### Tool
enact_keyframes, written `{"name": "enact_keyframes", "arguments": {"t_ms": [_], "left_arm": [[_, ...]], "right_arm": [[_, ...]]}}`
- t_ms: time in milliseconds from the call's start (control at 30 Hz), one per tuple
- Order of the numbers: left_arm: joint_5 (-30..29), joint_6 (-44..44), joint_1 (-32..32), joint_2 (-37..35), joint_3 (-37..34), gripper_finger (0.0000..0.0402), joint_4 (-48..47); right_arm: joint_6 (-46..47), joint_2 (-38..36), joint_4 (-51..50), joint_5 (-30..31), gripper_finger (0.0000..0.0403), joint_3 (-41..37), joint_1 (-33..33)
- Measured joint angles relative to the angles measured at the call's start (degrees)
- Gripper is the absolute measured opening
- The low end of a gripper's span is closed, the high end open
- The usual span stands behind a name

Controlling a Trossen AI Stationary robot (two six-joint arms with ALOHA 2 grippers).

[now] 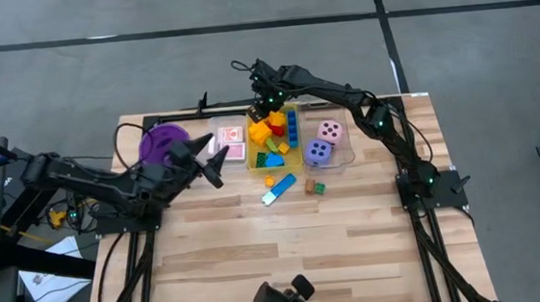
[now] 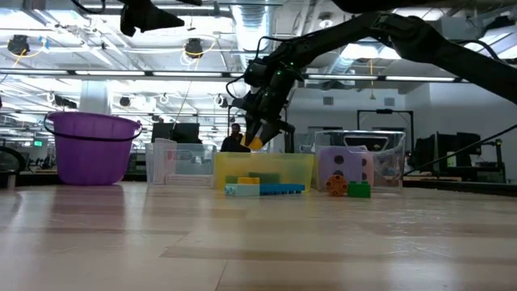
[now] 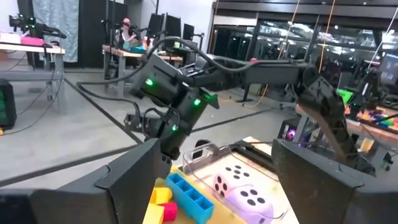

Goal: Pick & Place Toys
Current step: Put the yellow gamepiece into the yellow bin

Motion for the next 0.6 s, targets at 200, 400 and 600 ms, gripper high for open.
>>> {"name": "enact_keyframes", "arguments": {"t_ms": [200,400,600], "left_arm": [[0.0,0.1,0.0,-2.6,0.0,0.0305,-0.4],[0.0,0.1,0.0,-3.2,0.0,0.0305,-0.5],[0.0,0.1,0.0,-3.2,0.0,0.0305,-0.5]], "right_arm": [[0.0,0.0,-0.8,0.0,0.0148,0.0,0.1],[0.0,0.0,-0.5,0.6,0.0148,0.0,0.5],[0.0,0.0,-0.9,0.6,0.0158,0.0,0.4]]}}
